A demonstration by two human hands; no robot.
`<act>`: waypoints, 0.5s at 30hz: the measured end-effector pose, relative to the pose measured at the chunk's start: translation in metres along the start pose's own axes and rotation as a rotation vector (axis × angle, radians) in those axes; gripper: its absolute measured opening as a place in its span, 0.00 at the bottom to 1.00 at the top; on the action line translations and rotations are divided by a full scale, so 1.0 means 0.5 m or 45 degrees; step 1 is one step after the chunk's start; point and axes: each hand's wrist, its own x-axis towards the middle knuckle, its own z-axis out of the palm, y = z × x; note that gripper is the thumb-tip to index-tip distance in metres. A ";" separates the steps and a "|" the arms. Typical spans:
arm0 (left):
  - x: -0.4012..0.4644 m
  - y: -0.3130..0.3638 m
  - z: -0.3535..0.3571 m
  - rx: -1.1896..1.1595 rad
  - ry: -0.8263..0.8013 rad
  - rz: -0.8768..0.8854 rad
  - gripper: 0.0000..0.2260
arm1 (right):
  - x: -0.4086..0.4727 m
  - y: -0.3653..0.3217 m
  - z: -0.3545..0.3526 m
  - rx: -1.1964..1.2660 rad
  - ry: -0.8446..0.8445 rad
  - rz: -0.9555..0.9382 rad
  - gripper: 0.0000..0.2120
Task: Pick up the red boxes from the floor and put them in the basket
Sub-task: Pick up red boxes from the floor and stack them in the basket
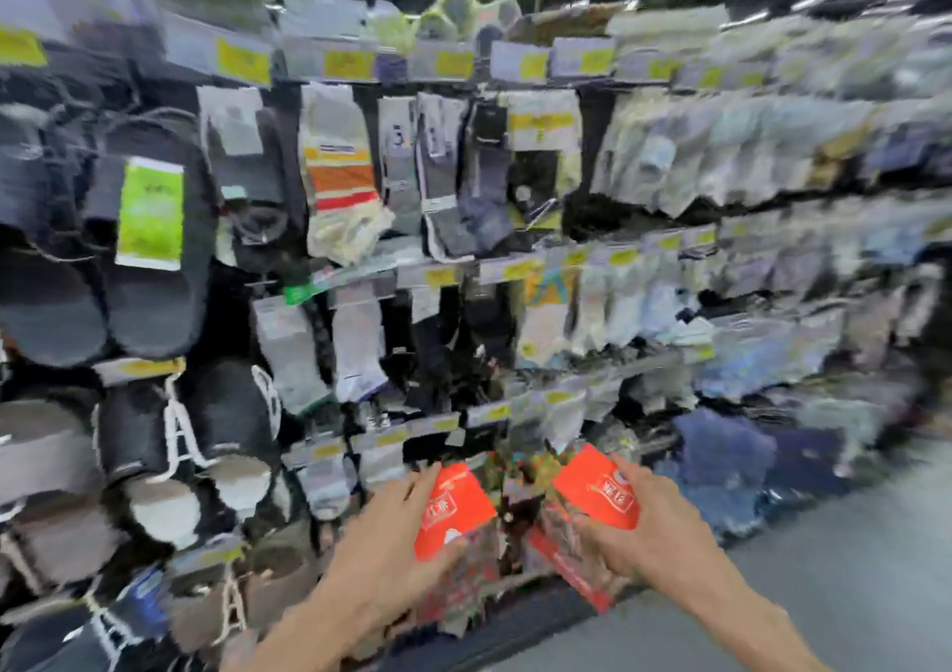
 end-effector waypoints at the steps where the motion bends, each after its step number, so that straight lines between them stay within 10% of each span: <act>1: 0.034 0.034 0.014 -0.021 -0.009 0.026 0.40 | 0.008 0.029 -0.026 0.015 0.047 0.018 0.23; 7: 0.293 0.355 0.126 -0.128 -0.058 0.319 0.40 | 0.046 0.320 -0.226 -0.101 0.181 0.254 0.39; 15: 0.576 0.720 0.270 -0.194 -0.146 0.699 0.40 | 0.046 0.567 -0.484 -0.197 0.427 0.486 0.36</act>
